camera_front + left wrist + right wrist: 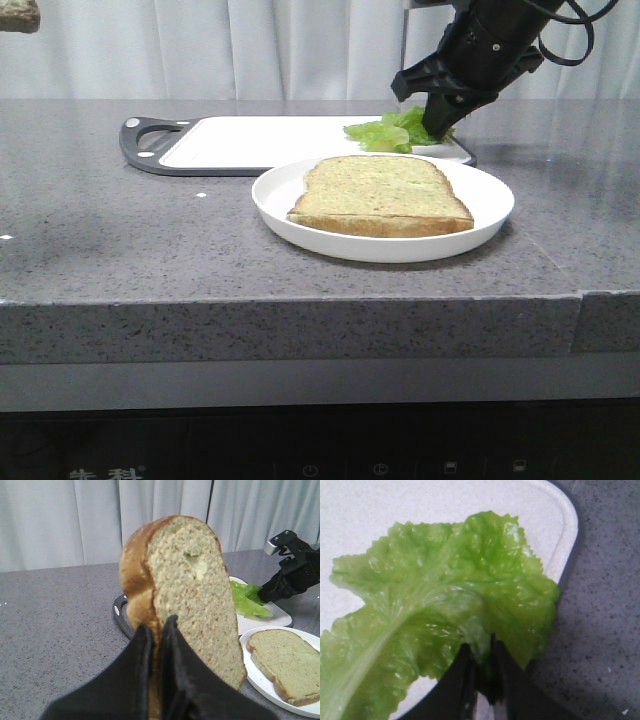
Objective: Left arm grabs bread, right arm adds lettuce
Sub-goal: 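Reach the right gripper to the lettuce leaf and grasp it, then carry the lettuce leaf with the right gripper onto the bottom slice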
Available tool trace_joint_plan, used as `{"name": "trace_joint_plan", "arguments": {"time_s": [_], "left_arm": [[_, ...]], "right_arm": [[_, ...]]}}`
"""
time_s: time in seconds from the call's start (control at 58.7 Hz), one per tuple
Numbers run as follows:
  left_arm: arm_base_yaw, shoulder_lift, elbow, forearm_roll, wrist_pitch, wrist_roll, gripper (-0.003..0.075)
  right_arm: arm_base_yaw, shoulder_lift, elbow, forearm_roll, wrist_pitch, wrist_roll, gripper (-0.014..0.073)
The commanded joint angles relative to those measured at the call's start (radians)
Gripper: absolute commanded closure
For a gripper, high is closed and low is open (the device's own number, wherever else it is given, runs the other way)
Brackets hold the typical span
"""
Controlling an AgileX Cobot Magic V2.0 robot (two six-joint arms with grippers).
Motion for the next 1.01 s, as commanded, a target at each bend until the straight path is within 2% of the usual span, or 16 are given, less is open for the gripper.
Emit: {"name": "trace_joint_plan", "arguments": {"time_s": [0.0,0.17,0.29,0.426,0.647,0.767,0.988], "left_arm": [[0.000,0.001,-0.030,-0.017,-0.087,-0.010,0.0741],[0.000,0.001,-0.030,-0.035,-0.087,-0.010,0.0741],[0.000,0.001,-0.030,-0.035,-0.087,-0.010,0.0741],[0.000,0.001,-0.030,-0.045,-0.087,-0.010,0.0741],[0.000,0.001,-0.030,-0.047,-0.087,-0.010,0.0741],[0.000,0.001,-0.030,-0.049,-0.087,-0.010,0.0741],[0.000,0.001,-0.030,-0.049,-0.087,-0.010,0.0741]], "right_arm": [[-0.002,-0.101,-0.033,0.048,-0.030,-0.009,0.0664],[0.005,-0.213,0.053,0.136,-0.046,-0.009,0.0664],[0.042,-0.336,0.214,0.141,-0.143,-0.009,0.0664],[0.129,-0.528,0.477,0.151,-0.248,-0.008,0.0664],[0.199,-0.670,0.709,0.242,-0.320,-0.008,0.0664],[0.199,-0.684,0.776,0.281,-0.333,-0.008,0.0664],[0.199,-0.682,0.799,0.347,-0.338,-0.008,0.0664]]}}
